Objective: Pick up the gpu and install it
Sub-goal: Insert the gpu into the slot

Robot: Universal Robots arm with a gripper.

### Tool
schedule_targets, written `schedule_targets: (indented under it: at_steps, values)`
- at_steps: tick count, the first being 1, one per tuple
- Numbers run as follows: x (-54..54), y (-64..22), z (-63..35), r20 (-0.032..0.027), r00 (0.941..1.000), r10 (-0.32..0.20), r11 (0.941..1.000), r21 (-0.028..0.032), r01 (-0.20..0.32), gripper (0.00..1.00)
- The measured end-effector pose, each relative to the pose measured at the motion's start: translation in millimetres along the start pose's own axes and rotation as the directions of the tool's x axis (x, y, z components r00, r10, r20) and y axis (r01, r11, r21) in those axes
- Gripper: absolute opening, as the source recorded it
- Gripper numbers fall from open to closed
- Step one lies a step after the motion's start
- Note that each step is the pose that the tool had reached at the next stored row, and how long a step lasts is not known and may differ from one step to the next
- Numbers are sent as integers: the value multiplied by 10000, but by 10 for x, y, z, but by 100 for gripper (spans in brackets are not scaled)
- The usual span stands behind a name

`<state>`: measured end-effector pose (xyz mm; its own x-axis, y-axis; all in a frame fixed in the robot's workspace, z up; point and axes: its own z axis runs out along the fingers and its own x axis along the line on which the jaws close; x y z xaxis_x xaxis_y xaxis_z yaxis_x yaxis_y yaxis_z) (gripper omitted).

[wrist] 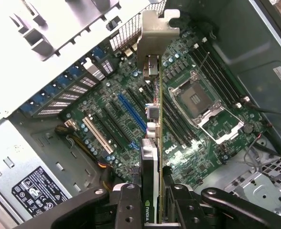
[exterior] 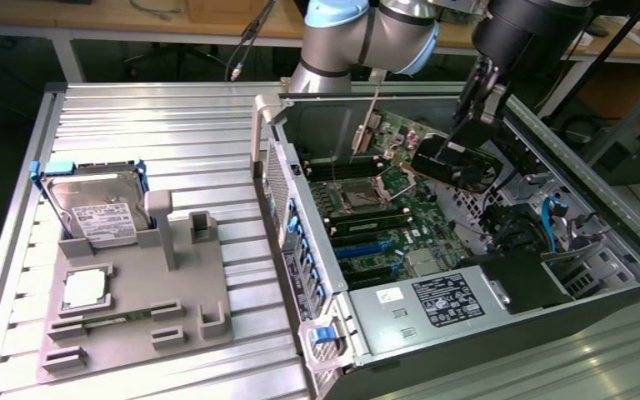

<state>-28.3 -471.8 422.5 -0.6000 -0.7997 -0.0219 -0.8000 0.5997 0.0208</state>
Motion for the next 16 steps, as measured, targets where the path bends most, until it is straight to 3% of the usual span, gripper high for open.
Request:
schedule_targets:
  at_steps: [16]
  values:
    - [0,0,-1,-22,9947,-1031,9947,-24,1031,27]
